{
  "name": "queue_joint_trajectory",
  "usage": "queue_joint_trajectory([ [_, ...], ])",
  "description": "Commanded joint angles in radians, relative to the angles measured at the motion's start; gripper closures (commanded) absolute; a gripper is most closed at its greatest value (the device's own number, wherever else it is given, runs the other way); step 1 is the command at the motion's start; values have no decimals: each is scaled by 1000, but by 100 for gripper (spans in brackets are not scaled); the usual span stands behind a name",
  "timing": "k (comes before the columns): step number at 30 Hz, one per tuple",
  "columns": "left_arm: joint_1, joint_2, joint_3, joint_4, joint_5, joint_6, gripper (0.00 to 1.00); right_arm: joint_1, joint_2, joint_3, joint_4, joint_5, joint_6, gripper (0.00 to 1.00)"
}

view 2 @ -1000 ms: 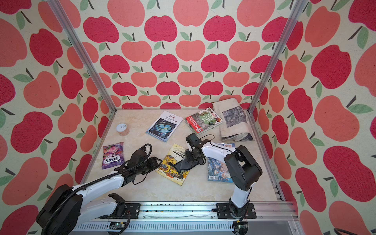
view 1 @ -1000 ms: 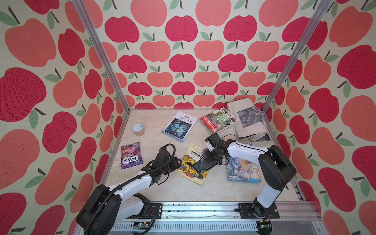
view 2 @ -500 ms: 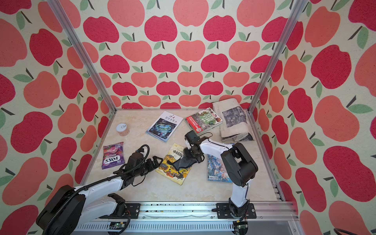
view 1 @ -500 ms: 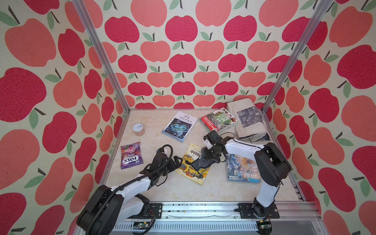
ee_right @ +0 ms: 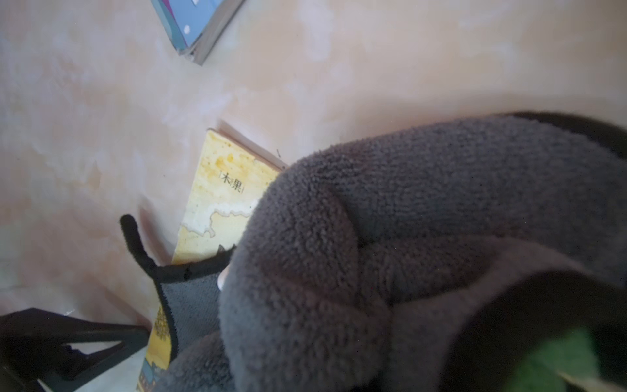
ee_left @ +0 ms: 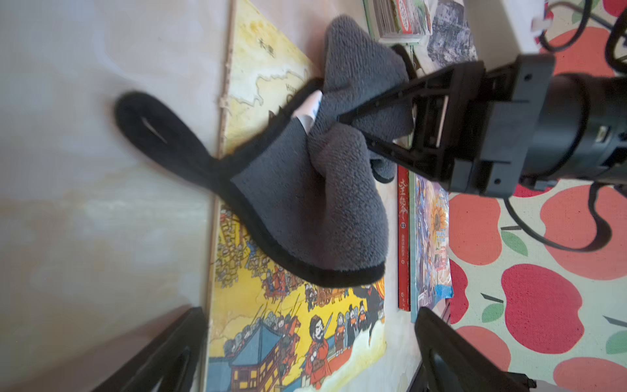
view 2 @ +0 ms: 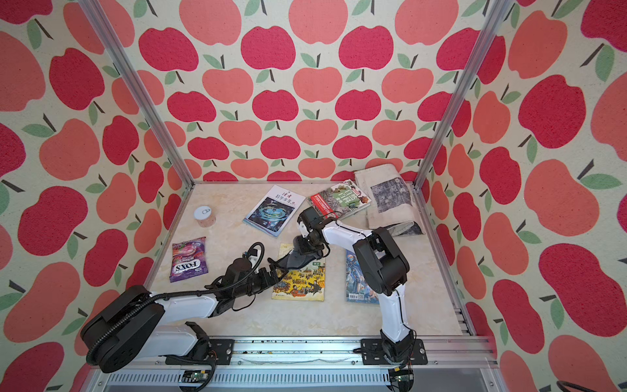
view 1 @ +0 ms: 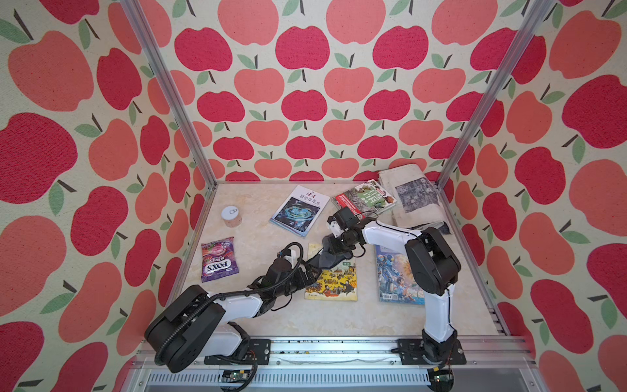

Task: Wipe the cover of the book
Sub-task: Move the book to the center of the board, then wipe the dirt from the cover of the book.

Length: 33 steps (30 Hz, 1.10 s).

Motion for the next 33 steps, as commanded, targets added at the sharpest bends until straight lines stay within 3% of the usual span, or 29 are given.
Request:
queue_joint_trajectory([
  [1,-15,-3,-49,-69,-33,-68,1,40,61,29,-21,-45,35,99],
  [6,-1,-102,-50,-166,-72,-66,1,50,10,-57,47,-48,81,100],
  [14,45,-204,-21,-292,-83,-37,1,14,-207,-225,45,98,70,99],
  [18,49,-200,-14,-280,-79,-40,1,12,-313,-270,22,173,42,99],
  [23,36,-186,17,-279,-70,-34,1,37,-406,-314,-28,173,35,99],
  [29,30,-142,36,-251,-62,-14,1,81,-391,-384,-49,162,50,99],
  [33,30,-92,78,-223,-54,-12,1,112,-461,-445,-72,180,63,100],
])
